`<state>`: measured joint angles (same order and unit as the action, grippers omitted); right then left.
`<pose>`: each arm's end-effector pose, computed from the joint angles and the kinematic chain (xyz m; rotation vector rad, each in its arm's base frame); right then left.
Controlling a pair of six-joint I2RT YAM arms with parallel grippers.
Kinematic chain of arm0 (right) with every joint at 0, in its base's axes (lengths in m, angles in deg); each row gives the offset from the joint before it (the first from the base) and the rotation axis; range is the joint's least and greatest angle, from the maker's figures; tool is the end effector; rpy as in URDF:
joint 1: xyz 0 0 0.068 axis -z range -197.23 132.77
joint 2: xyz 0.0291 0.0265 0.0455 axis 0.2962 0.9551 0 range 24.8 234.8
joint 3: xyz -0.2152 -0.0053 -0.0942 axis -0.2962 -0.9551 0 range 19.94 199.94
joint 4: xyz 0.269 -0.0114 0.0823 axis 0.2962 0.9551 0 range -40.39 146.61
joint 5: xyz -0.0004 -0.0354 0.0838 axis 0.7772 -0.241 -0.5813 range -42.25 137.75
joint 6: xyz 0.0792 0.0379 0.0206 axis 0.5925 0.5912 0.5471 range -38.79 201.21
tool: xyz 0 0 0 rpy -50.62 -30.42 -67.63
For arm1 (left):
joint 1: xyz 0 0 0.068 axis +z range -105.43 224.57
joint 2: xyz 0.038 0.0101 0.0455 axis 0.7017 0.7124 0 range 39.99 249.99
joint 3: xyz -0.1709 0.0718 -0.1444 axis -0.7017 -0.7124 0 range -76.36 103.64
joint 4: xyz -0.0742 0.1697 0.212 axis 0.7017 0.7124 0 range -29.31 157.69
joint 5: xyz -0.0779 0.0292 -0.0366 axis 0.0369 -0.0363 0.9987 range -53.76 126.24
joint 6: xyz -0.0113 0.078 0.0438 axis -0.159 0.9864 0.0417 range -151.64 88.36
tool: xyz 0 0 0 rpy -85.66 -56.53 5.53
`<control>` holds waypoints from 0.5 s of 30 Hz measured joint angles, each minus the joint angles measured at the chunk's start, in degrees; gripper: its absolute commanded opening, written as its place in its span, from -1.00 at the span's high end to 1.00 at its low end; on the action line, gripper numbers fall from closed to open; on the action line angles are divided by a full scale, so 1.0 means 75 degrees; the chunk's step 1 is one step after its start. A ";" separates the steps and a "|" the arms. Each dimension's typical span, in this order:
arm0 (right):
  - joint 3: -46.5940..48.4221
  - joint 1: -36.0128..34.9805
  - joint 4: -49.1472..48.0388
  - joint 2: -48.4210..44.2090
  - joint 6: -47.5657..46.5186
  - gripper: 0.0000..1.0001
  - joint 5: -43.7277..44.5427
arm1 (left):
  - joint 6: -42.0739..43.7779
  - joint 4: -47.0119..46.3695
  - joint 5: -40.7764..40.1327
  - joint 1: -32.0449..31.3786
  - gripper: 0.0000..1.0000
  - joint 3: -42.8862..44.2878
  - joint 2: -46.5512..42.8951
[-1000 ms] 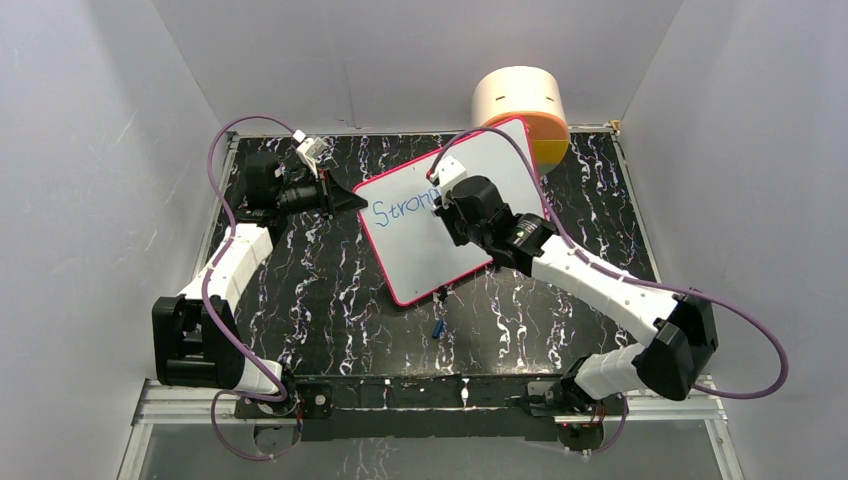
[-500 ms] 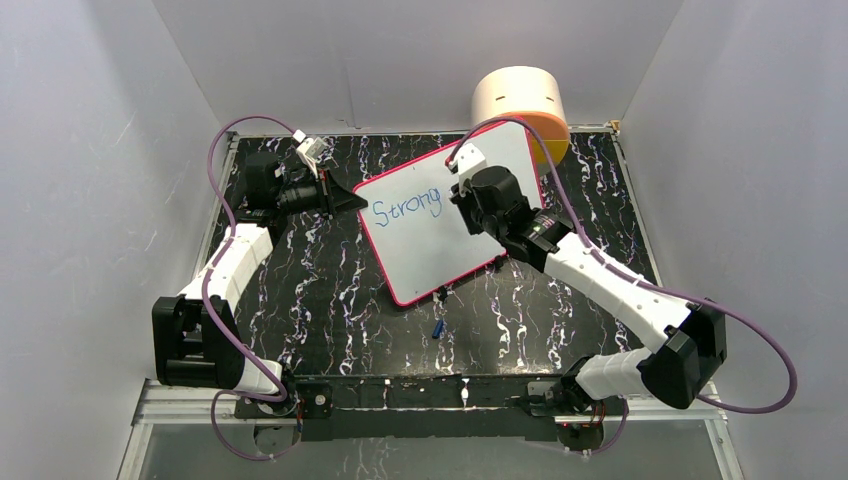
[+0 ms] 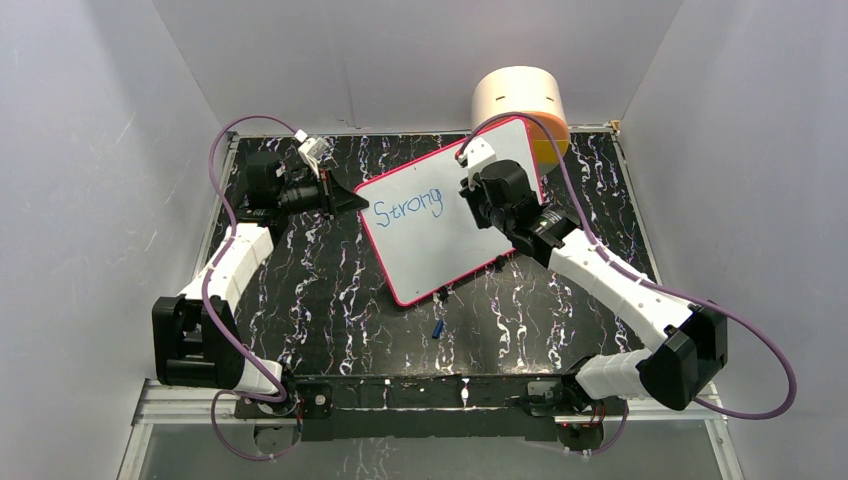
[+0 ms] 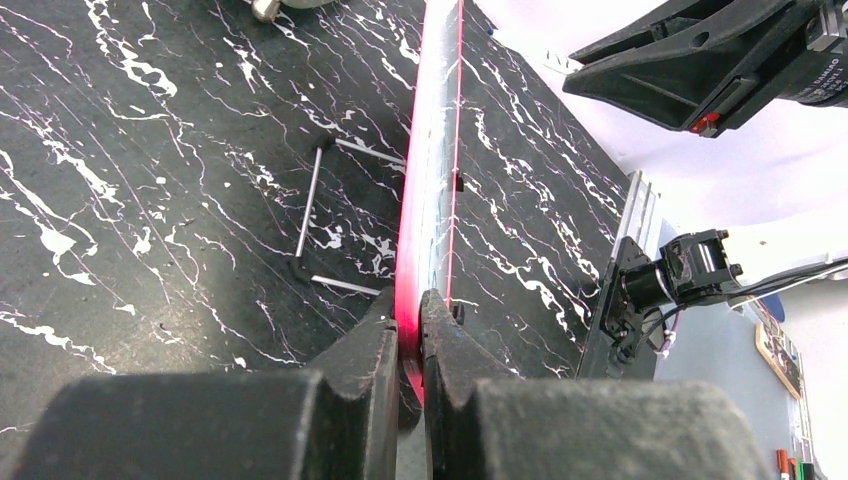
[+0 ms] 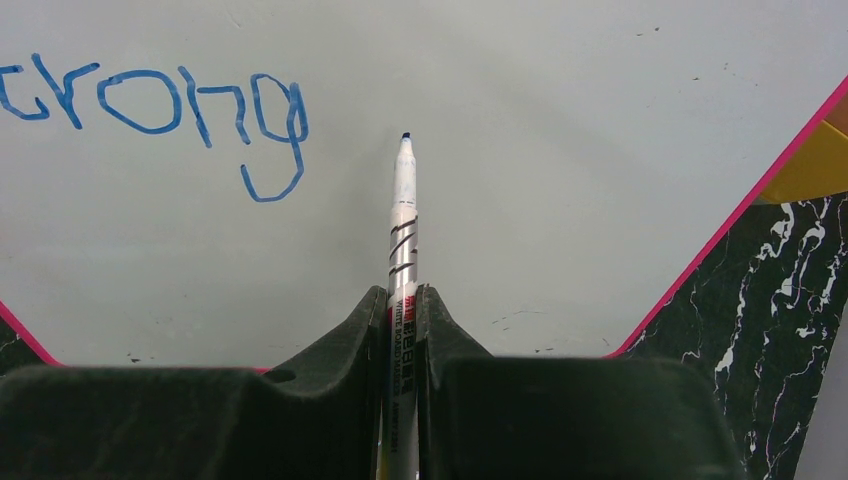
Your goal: Write a sentence on the whiteboard
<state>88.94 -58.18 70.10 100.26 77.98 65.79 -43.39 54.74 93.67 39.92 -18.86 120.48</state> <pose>0.2953 0.2232 0.2923 -0.5740 1.9345 0.0965 0.3570 -0.0971 0.2519 0.5939 1.7754 -1.1237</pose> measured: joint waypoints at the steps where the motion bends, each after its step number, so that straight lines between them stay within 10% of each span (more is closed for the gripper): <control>1: 0.0000 0.0009 0.0000 0.0000 -0.0003 1.00 -0.0020 | 0.0000 -0.0003 -0.0006 -0.0015 1.00 0.0000 0.0000; 15: 0.0017 0.0067 0.0009 0.0029 -0.0029 1.00 -0.0189 | 0.0023 0.0038 -0.0041 -0.0050 1.00 0.0026 0.0000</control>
<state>89.07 -57.67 70.16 100.48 77.77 64.37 -43.22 55.02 93.36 39.55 -18.66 120.48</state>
